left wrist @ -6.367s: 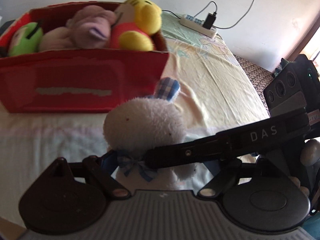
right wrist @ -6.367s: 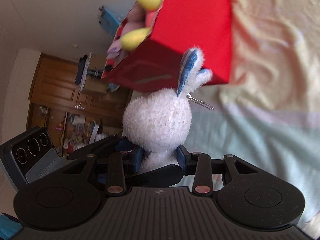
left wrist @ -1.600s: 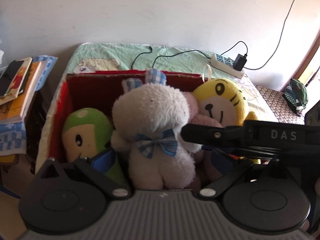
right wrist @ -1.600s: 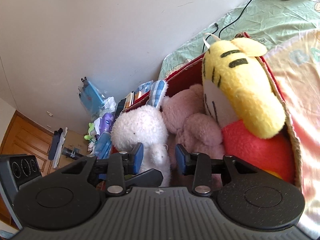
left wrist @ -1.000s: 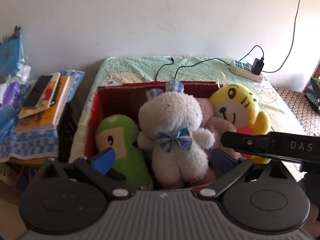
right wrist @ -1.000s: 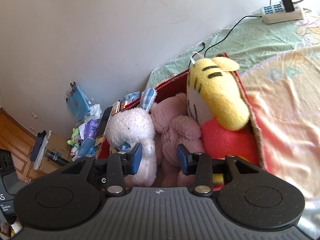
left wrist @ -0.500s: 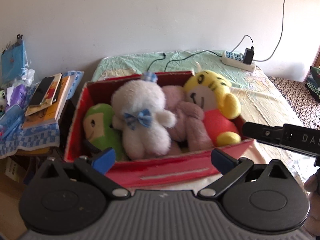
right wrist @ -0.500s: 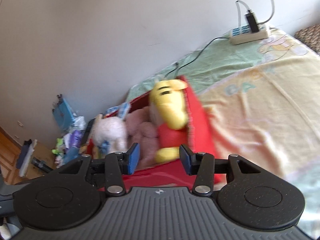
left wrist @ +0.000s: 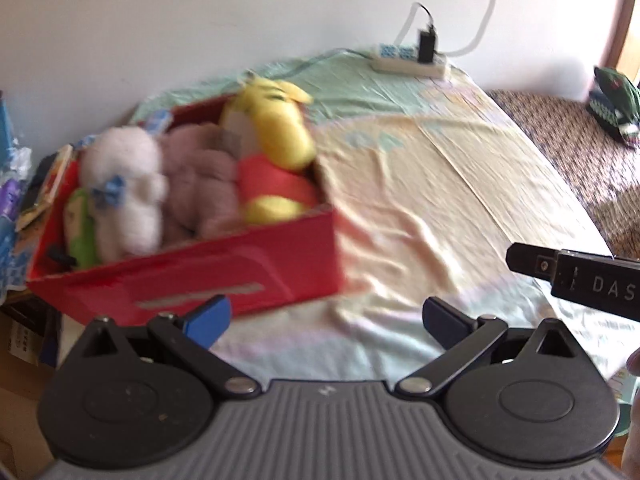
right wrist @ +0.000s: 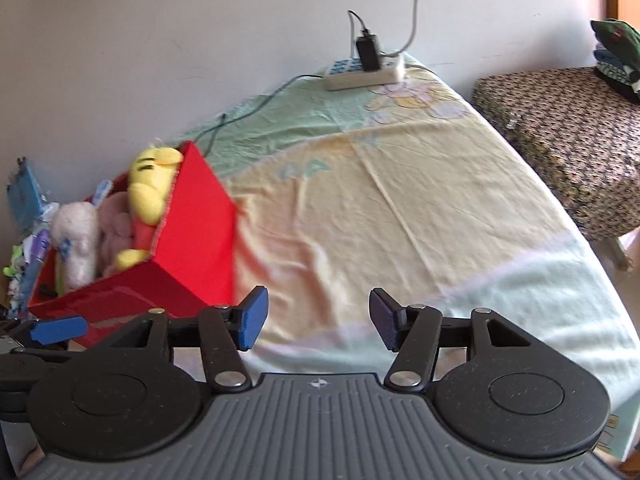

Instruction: Organize objects

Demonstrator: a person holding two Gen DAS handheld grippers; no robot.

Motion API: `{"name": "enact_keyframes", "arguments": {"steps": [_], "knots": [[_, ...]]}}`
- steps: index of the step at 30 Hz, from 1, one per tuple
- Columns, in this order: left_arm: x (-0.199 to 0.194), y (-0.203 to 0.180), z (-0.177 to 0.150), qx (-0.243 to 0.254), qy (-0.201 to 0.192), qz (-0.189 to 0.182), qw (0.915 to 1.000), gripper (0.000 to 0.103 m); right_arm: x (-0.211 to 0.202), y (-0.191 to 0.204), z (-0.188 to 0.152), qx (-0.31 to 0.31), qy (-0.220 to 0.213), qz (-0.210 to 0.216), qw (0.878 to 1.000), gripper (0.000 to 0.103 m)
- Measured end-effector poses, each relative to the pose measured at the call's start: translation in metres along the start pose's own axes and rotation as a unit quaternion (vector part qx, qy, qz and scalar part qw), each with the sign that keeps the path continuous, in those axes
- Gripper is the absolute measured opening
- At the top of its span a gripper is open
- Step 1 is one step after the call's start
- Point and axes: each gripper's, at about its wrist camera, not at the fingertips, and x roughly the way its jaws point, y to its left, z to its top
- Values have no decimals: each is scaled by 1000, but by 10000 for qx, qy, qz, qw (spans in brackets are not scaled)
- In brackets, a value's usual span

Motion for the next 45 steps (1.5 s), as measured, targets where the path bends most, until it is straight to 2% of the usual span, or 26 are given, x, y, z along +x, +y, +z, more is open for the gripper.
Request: {"name": "enact_keyframes", "arguments": {"steps": [5,8,12,16,22,26,34,39,45], "knots": [[8,-24,-5,53,96,89,9999,102,1,-16,-4,-68,65,-178,9998,63],[12,-29,-6,16,174,151,9997,102,2,-19,-4,-129,116,-237,9996,71],[14,-25,-6,-119,230,255,9993,102,3,-18,-4,-163,108,-230,9995,76],[14,-17,-10,-265,277,311,9988,102,6,-9,-4,-308,156,-366,9987,77],[10,-3,-16,-238,328,750,9964,102,8,17,-4,-552,209,-158,9981,77],[5,21,-14,-346,319,849,9953,102,7,44,-1,-699,129,-18,9975,77],[-16,87,6,-651,6,1120,9916,102,12,108,15,-952,-18,8,9955,77],[-21,134,17,-948,-45,1075,9897,102,18,150,26,-1014,-77,5,9948,79],[-17,170,27,-999,-21,1055,9894,102,27,185,35,-984,-95,-95,9951,79]]}}
